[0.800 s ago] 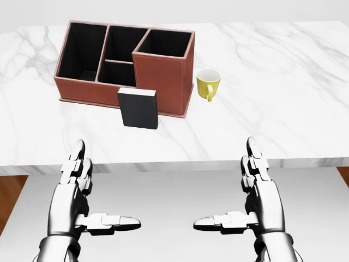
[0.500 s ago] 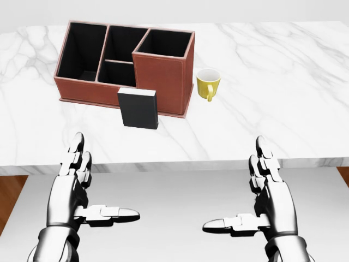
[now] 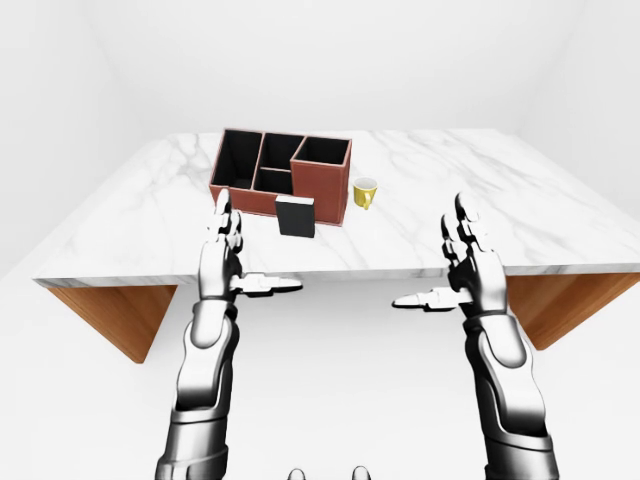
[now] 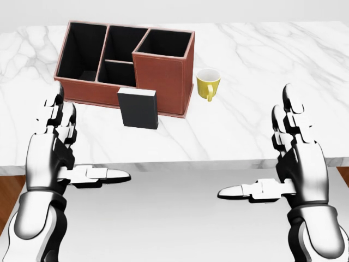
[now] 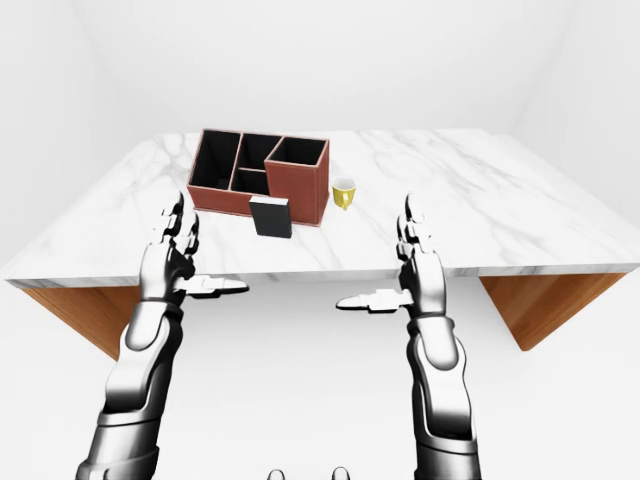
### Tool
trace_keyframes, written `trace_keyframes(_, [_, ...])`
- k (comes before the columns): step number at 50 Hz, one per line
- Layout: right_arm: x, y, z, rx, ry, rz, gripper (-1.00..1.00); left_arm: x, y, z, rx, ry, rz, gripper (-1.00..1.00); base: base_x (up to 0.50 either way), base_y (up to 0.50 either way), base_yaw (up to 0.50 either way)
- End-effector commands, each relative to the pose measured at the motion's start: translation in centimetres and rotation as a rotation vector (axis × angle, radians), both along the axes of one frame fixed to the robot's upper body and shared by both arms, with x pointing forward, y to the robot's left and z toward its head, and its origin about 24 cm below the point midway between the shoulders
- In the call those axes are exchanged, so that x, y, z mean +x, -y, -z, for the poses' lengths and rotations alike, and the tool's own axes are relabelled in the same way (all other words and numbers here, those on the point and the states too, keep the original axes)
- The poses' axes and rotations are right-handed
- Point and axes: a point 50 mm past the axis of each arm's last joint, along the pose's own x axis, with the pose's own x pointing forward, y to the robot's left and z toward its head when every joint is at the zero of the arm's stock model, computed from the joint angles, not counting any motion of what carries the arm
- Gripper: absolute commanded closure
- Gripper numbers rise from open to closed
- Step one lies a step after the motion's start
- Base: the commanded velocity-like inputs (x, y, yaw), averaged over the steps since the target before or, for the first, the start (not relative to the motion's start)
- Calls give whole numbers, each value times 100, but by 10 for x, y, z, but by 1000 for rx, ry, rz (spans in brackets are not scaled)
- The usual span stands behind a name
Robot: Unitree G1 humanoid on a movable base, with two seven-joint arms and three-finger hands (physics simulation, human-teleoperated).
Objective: Pick up the book and place it in the right compartment of the caddy.
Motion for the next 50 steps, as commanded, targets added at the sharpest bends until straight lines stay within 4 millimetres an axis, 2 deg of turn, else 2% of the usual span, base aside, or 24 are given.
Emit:
trace_keyframes(1, [-2, -2, -23, 14, 103, -24, -100, 0, 2, -17, -6, 68, 11, -100, 0, 0, 0])
trace_keyframes(11, [-3, 1, -39, 18, 173, -7, -100, 0, 3, -28, -18, 113, 15, -100, 25, 49, 0])
trace_keyframes(23, [-3, 0, -49, 22, 216, -6, -100, -4, 3, -35, -20, 147, 13, -100, 27, 50, 0])
trace_keyframes(36, [-5, 2, -52, 35, 229, -4, -100, -8, 6, -35, -18, 154, 17, -100, 39, 42, 0])
trace_keyframes(50, [-7, 3, -51, 48, 229, -2, -100, -10, 8, -35, -17, 156, 21, -100, 50, 20, 0])
